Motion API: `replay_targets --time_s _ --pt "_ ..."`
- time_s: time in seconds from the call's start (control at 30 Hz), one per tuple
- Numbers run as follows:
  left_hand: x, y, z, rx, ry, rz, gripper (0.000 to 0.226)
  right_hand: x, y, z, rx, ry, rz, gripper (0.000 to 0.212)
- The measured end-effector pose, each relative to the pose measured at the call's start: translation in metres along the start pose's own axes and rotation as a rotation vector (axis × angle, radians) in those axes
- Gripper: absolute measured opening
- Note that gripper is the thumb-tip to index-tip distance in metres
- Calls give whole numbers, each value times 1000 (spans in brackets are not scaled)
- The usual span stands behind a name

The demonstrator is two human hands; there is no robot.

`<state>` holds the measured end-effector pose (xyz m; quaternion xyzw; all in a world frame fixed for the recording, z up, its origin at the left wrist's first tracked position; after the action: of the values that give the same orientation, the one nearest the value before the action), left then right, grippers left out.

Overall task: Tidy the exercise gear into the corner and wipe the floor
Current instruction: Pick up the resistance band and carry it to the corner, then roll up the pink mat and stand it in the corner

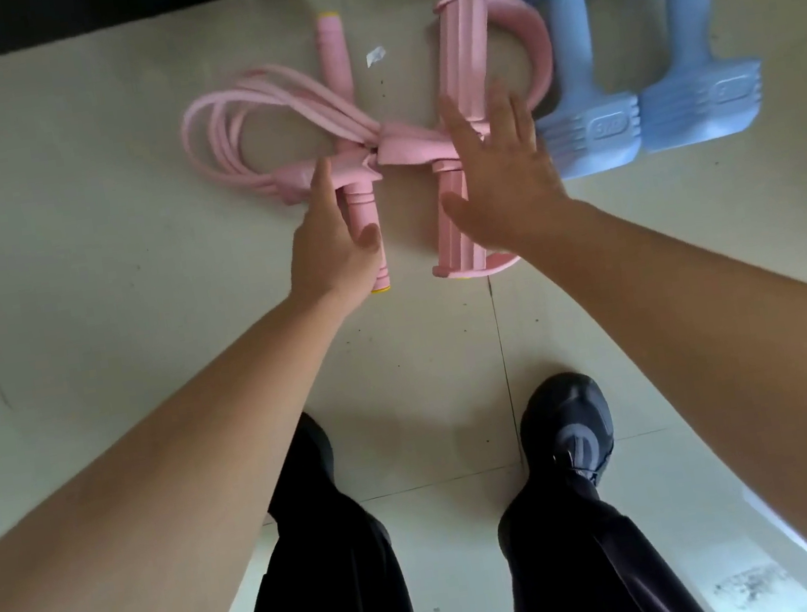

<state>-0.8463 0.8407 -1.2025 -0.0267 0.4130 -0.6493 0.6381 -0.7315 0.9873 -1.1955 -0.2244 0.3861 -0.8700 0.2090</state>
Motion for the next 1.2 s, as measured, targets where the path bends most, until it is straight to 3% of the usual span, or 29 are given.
replay_targets --time_s 0.07,0.17,0.27,0.4,0.5,0.67,0.8,1.0,1.2 --pt "-18 -31 17 -86 99 -79 67 7 -31 15 -101 0 -46 77" --pt "-64 -97 59 -337 306 -182 60 29 -106 53 -388 -51 -114 66" --pt "-115 -171 110 -522 404 -225 59 57 -187 100 -614 -120 -132 61" --pt "-196 -284 185 -673 559 -311 58 110 -296 170 -693 -272 -137 64" --pt "-262 -386 259 -798 581 -294 58 161 -398 235 -745 -348 -110 67" --pt "-371 -556 430 -971 618 -229 60 249 -593 375 -994 -491 -123 67" --pt "-415 -654 574 -1128 661 -272 59 308 -710 486 -1145 -642 -147 66" --pt "-390 -701 750 -1420 491 -352 60 393 -771 603 -1160 -1005 -151 65" --pt "-291 -654 871 -1528 29 -447 61 469 -717 688 -955 -1395 -152 67"
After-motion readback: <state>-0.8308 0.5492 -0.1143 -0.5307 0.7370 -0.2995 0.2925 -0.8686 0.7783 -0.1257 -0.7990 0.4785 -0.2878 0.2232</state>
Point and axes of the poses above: each hand's wrist, its own z-axis away from the middle knuckle, its own y-axis out of the palm, x = y × z, the point moved 9 cm from there along -z, towards the middle knuckle, and after that the axes turned 1 degree about -x, right-handed, at the moved point
